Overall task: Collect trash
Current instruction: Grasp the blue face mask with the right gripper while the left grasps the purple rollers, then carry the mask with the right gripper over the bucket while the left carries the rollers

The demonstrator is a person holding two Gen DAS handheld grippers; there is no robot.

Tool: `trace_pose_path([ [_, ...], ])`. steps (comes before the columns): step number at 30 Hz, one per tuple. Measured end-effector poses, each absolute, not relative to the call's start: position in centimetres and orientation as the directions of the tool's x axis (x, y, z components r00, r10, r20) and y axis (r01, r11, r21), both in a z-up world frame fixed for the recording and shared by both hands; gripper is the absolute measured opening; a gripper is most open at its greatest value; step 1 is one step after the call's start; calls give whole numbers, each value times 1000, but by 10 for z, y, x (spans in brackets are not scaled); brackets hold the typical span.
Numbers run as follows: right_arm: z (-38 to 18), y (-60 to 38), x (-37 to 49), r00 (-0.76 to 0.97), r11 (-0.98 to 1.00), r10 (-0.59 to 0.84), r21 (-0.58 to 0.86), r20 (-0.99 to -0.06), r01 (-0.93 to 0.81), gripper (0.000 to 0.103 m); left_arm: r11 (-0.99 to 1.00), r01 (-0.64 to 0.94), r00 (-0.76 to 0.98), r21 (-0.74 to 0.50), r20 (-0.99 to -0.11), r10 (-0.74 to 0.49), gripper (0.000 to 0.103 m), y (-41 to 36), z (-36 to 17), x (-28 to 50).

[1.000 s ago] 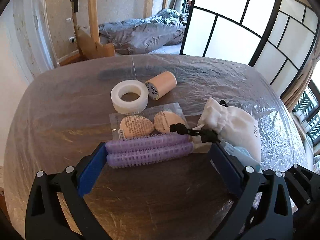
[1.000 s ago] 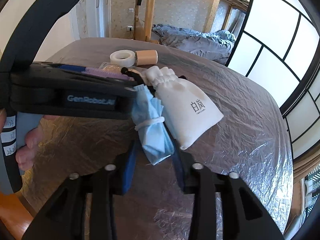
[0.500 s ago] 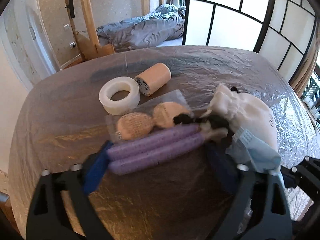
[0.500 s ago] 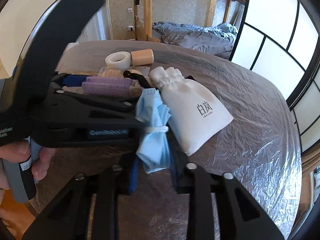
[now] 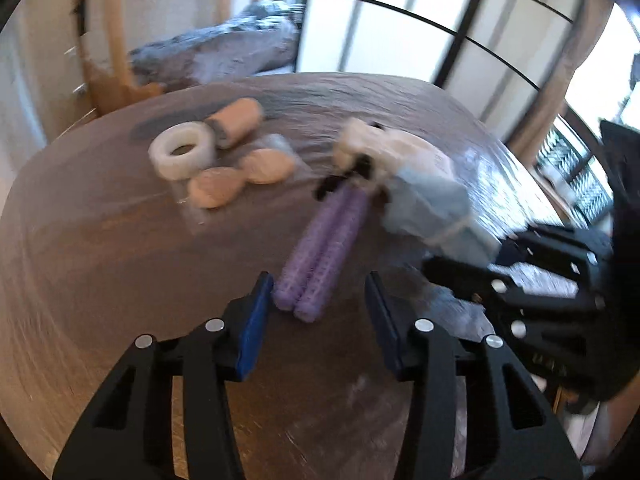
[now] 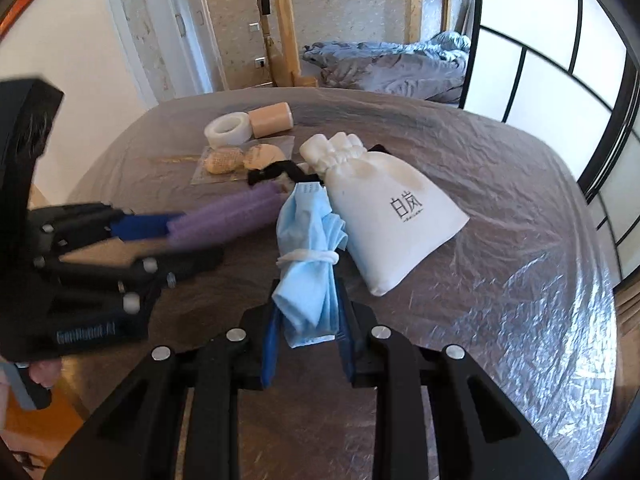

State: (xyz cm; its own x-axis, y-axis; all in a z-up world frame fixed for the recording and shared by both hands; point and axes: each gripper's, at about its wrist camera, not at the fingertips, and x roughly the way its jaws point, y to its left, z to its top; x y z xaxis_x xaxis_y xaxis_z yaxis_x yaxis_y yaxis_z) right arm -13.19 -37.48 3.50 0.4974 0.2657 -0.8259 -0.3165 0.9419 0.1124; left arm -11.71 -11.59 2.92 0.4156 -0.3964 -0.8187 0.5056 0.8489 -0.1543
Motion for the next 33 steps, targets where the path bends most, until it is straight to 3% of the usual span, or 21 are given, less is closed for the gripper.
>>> trace_pose_path([
  [2,36,-378,-133,496,945,267,123,-827,-303,25,844,531,467,-79,-804,-369,80,-122,35,-119],
  [7,34,-387,-127,496,956,249,131,-832,-262,25,833,551,463,-57,-809,-362,81,-136,33,-98],
  [8,34,-388,-126,496,956,254,136,-831,-262,25,829,555,446,-73,-815,-370,79,-136,31,-92],
  [12,37,-395,-127,510,960,247,136,-824,-245,25,808,583,419,-88,-819,-391,29,-144,25,-89],
  [18,31,-396,-131,513,964,237,133,-825,-232,25,851,520,478,-71,-802,-359,29,-133,30,-115],
  [24,30,-393,-140,514,964,238,135,-824,-230,25,881,433,480,-189,-779,-403,29,-107,37,-141],
  [33,40,-383,-166,521,956,267,153,-811,-251,25,890,406,491,-208,-772,-404,29,-97,37,-168],
])
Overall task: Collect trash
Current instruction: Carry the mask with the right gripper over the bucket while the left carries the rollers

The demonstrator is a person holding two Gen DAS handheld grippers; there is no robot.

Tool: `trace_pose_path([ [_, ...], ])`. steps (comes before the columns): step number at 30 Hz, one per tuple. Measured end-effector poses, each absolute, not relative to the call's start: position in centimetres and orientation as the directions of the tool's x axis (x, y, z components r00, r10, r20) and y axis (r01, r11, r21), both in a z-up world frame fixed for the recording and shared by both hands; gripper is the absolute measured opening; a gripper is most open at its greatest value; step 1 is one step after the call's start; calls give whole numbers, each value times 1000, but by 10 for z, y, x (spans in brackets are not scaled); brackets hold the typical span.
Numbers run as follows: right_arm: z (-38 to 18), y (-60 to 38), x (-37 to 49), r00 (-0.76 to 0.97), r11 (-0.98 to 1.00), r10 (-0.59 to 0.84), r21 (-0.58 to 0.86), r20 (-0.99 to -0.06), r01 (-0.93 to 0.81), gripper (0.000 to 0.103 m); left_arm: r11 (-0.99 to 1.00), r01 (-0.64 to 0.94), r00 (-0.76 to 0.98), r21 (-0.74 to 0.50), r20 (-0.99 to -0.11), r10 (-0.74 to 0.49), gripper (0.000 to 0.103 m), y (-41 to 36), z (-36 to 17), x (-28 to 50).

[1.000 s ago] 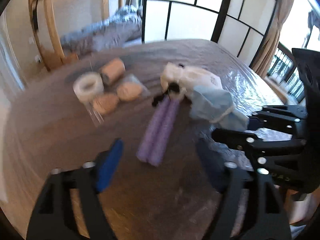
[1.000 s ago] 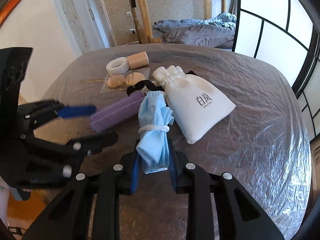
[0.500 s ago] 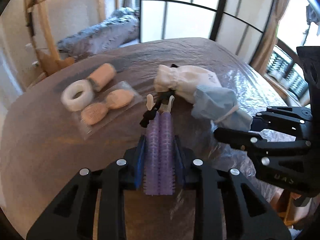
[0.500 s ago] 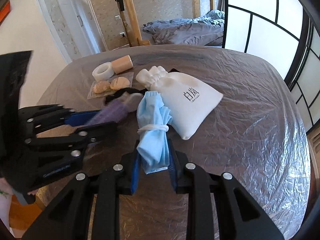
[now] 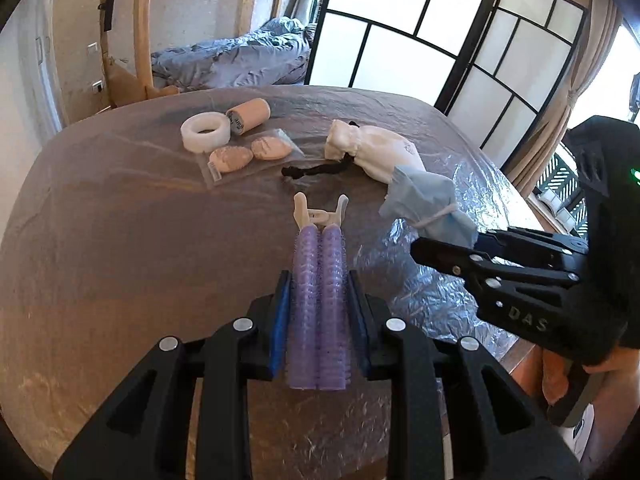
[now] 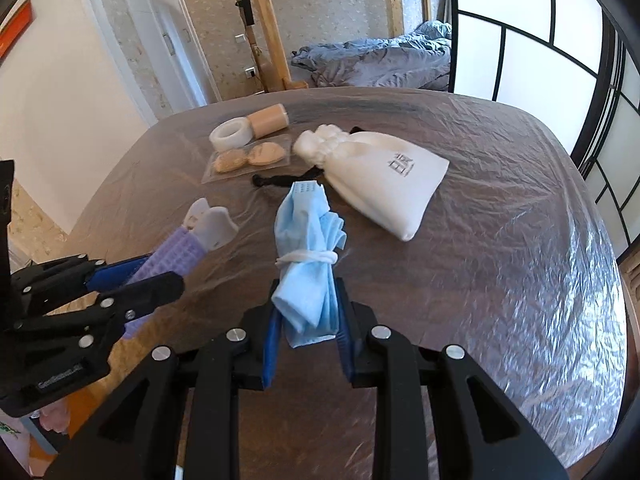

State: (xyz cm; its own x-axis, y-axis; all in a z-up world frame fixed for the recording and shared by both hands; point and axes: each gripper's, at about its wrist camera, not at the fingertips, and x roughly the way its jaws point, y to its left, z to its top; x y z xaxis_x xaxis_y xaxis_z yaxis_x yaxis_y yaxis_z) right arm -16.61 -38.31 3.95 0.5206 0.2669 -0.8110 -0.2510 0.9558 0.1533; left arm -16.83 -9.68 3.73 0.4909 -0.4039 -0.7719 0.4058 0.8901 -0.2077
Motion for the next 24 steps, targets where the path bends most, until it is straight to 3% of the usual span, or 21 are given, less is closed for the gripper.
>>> trace_pose_path([
  [24,51,-366,-220,536,967,243,160,-808,-196,25,928,317,524,-198,-779,-345,29,-75,38,-202],
])
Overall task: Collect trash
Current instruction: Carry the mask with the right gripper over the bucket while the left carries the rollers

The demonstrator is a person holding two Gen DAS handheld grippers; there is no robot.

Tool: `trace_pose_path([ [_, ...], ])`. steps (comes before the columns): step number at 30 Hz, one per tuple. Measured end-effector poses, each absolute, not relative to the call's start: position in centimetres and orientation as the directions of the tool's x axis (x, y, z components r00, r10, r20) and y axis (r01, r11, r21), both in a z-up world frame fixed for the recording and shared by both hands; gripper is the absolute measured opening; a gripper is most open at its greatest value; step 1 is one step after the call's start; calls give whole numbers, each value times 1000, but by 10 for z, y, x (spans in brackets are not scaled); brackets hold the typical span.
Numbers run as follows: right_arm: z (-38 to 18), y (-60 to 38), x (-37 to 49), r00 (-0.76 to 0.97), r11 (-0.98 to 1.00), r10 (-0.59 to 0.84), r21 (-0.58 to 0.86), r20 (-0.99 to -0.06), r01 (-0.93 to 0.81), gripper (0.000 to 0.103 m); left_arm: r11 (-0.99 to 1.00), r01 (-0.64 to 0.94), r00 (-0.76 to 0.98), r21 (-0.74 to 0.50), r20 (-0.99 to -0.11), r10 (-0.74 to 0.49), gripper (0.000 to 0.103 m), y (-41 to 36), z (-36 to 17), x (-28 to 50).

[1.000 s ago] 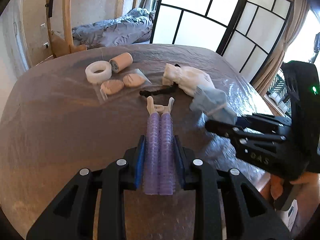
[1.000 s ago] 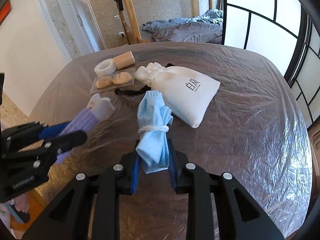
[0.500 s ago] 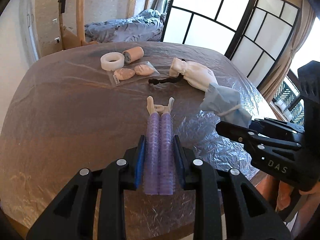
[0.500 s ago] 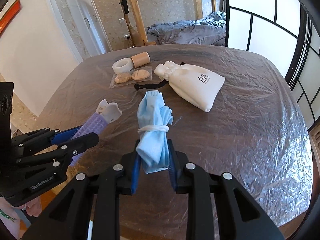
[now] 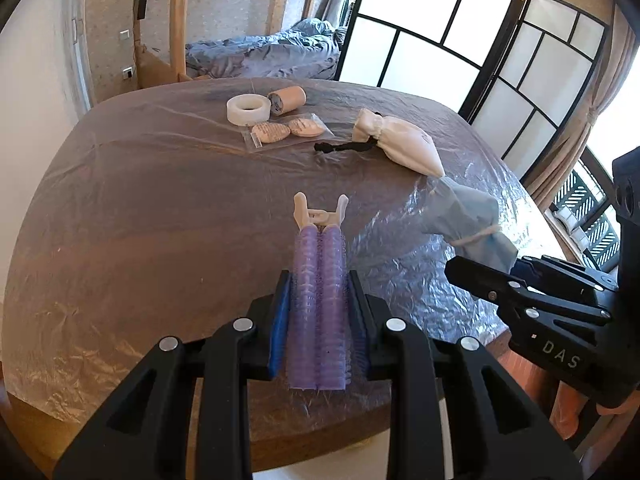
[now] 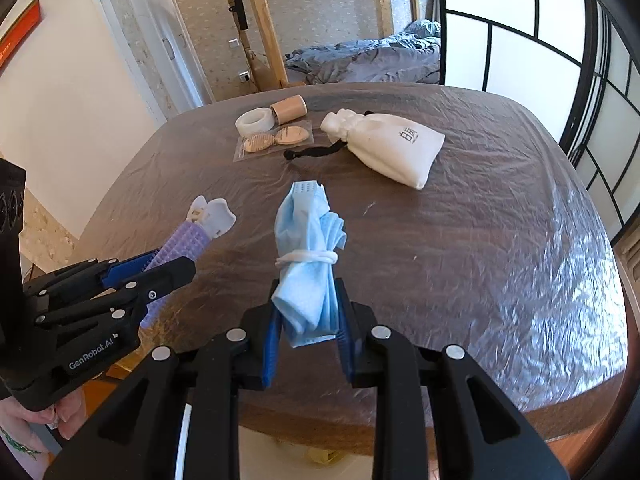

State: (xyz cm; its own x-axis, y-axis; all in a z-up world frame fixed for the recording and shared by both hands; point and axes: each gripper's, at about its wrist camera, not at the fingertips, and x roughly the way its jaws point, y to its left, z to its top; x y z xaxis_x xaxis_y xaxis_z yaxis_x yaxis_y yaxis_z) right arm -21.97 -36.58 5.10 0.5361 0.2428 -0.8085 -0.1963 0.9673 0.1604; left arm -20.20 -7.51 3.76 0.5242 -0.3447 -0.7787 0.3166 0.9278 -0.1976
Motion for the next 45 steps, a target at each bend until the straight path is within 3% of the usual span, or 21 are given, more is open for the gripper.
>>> trace_pose_path([
  [23,61,-361,-269,557,963,259,168,-789,-210,25,930,321,553,-177,-762,-336,29,-72,45,-248],
  [33,63,-390,-333,546,945,310,190,-778,-266,25,949,270,582,-160,-758,-293,29,-95,52,-314],
  [45,28,-399,-394,470,938,318,201,-824,-282,25,966,201,532,-160,-810,-245,29,-98,21,-378],
])
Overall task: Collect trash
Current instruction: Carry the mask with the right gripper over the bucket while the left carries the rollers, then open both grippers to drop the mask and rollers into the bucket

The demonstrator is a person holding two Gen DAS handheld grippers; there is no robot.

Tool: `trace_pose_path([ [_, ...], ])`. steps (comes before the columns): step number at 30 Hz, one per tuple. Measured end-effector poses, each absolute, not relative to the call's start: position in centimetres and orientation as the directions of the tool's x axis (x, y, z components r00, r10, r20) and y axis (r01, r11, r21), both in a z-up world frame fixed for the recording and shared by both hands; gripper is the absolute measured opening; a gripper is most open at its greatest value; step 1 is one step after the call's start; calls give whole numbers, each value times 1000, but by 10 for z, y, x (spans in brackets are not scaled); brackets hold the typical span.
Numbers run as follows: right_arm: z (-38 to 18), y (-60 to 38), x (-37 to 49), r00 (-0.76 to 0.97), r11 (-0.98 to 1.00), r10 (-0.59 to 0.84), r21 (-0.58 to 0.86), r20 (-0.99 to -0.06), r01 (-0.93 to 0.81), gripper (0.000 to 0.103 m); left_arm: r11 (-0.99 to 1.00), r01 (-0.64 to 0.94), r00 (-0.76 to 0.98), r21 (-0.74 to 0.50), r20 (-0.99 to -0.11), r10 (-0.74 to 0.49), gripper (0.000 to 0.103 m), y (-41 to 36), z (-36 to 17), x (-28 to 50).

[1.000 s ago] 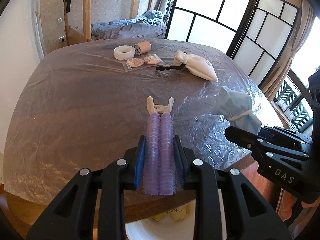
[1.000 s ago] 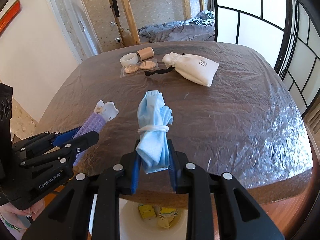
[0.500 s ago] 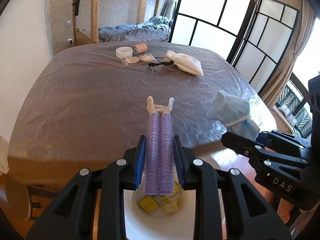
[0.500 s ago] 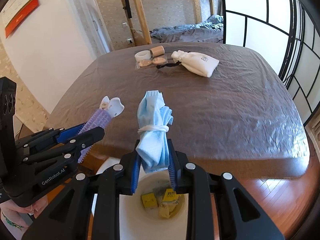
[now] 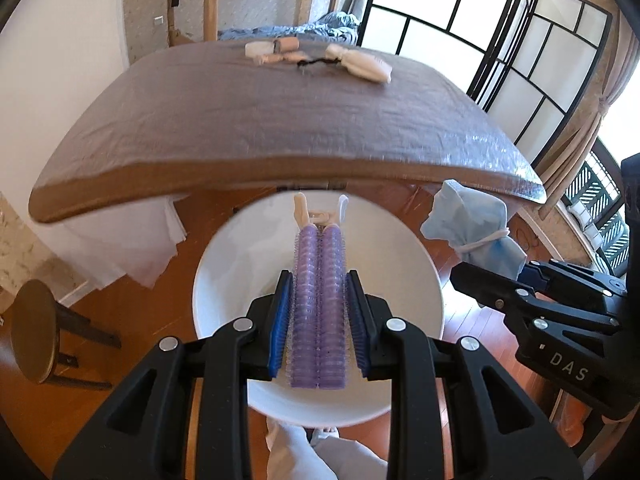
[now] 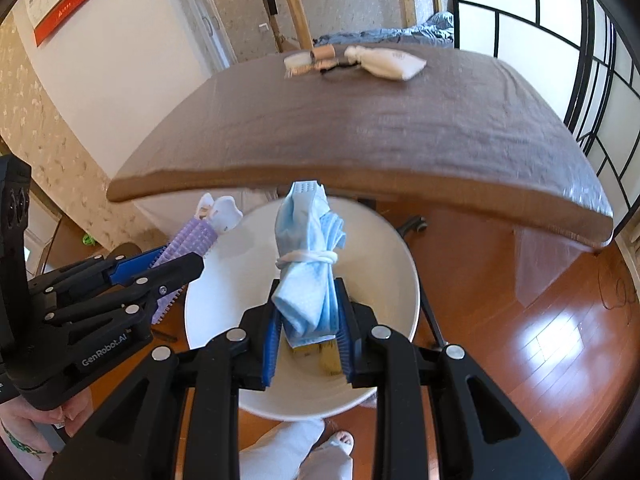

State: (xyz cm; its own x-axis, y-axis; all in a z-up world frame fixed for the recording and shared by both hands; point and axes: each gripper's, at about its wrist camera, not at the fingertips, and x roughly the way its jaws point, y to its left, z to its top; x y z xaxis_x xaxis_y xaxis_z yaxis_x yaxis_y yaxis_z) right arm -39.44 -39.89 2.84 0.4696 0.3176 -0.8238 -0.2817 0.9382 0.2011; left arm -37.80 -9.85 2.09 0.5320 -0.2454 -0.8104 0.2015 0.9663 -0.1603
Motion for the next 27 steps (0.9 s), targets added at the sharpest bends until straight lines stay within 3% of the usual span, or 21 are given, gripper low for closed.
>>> trace_pose_path([
  [27,-2,-376,-378,432,959,259,177,-864,-220,25,962,238,467,-133,-853,-233,29,-87,-12,-363],
])
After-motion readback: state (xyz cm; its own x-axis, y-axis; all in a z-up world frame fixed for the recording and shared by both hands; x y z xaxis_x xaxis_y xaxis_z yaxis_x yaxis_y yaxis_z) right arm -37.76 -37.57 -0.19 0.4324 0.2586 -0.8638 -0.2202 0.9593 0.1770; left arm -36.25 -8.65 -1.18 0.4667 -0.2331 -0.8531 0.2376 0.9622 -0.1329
